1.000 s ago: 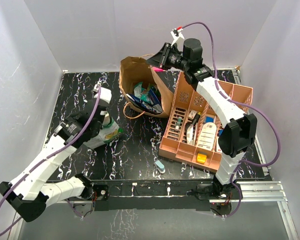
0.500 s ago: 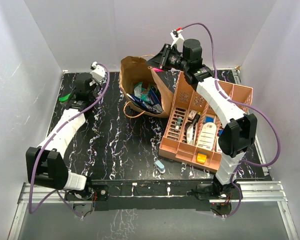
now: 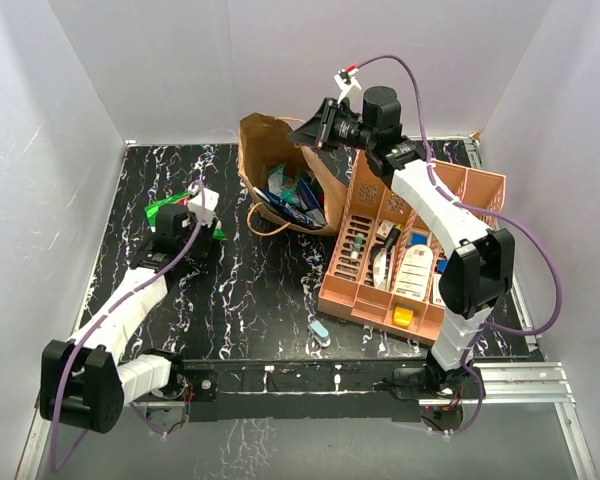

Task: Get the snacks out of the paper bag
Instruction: Place the snack at the center of the board, then take out the snack from the paper bag.

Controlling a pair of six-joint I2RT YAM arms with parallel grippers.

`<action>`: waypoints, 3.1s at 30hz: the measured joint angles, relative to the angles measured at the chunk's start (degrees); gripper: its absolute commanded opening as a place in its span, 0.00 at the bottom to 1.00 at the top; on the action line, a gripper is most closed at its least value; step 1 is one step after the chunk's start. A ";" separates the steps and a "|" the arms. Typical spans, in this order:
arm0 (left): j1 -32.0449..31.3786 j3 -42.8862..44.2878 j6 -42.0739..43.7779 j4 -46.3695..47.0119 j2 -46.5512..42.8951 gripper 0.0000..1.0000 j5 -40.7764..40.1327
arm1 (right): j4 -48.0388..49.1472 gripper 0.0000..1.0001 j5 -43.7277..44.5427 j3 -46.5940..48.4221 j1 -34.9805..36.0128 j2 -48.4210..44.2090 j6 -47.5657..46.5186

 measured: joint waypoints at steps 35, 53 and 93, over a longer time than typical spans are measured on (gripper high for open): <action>-11.04 13.14 -26.84 -7.15 -16.68 0.57 38.40 | 0.24 0.07 -4.57 -9.38 4.17 -7.72 -2.58; -25.66 15.13 33.51 -11.34 -1.42 0.64 27.96 | -1.81 0.07 -4.00 -7.58 4.17 -7.72 -3.80; -28.89 13.44 50.29 3.19 13.33 0.00 13.79 | -2.93 0.07 -1.05 -6.27 4.17 -7.72 -3.61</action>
